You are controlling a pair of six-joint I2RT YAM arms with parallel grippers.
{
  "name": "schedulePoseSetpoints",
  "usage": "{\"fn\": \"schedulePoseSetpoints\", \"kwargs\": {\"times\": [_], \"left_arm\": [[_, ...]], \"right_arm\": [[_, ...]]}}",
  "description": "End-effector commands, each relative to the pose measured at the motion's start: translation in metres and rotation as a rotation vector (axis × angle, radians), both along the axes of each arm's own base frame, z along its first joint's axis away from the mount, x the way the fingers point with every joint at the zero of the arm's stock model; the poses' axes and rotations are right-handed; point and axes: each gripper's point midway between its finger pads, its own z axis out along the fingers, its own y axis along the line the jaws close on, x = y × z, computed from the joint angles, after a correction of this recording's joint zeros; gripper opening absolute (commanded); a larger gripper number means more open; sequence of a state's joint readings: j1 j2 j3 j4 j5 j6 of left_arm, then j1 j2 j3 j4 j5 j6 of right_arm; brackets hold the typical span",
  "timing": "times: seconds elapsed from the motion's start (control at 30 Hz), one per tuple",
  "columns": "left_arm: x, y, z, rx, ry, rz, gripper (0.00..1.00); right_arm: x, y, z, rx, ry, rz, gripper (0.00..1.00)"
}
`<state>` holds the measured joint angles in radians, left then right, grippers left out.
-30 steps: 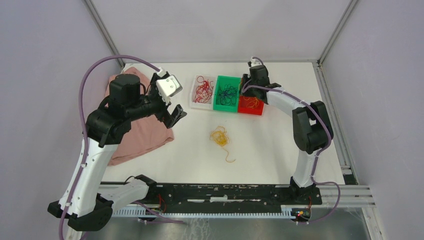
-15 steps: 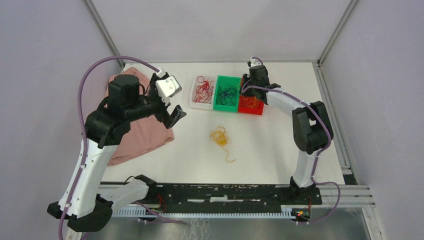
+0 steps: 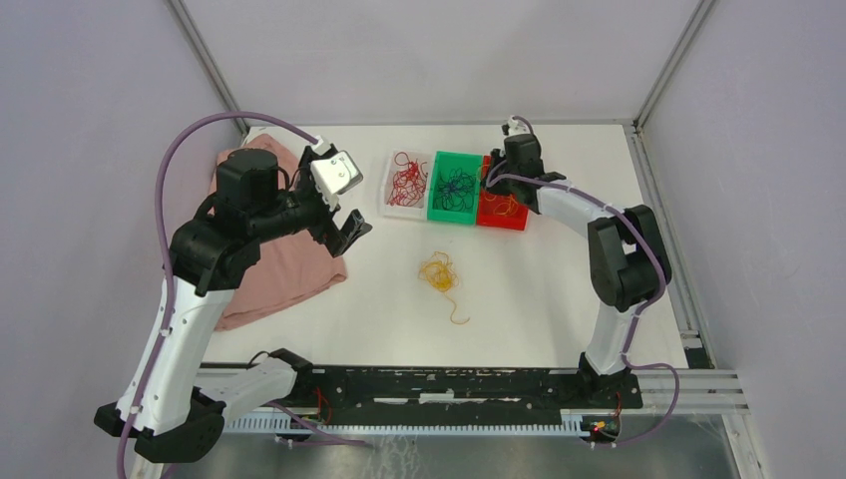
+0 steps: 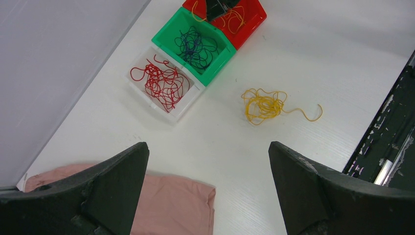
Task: Untangle the cables
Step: Place the cable in the bin.
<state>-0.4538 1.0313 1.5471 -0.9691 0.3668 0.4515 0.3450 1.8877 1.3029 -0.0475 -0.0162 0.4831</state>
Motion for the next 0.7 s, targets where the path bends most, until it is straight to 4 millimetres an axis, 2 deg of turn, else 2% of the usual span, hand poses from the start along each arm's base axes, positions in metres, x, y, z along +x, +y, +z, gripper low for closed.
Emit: {"fn": "schedulePoseSetpoints", "kwargs": {"times": [0.0,0.17,0.3,0.47,0.57,0.67], "left_arm": [[0.003,0.001,0.015,-0.007,-0.08,-0.01,0.99],[0.003,0.001,0.017,-0.01,-0.083,-0.01,0.99],[0.002,0.001,0.017,-0.01,-0.085,-0.009,0.99],[0.002,0.002,0.017,-0.009,-0.089,-0.006,0.99],[0.001,0.001,0.018,-0.011,-0.09,-0.012,0.99],[0.0,0.001,0.018,-0.014,-0.087,-0.014,0.99]], "right_arm": [[0.007,0.003,0.041,0.093,-0.104,0.001,0.21],[0.008,0.0,0.046,0.142,-0.116,-0.022,0.2],[0.01,-0.003,0.047,0.164,-0.121,-0.038,0.09],[0.009,-0.02,0.05,0.127,-0.144,-0.11,0.02],[0.01,-0.031,0.043,0.075,-0.121,-0.156,0.01],[0.011,-0.035,0.026,0.031,-0.067,-0.159,0.01]]}}
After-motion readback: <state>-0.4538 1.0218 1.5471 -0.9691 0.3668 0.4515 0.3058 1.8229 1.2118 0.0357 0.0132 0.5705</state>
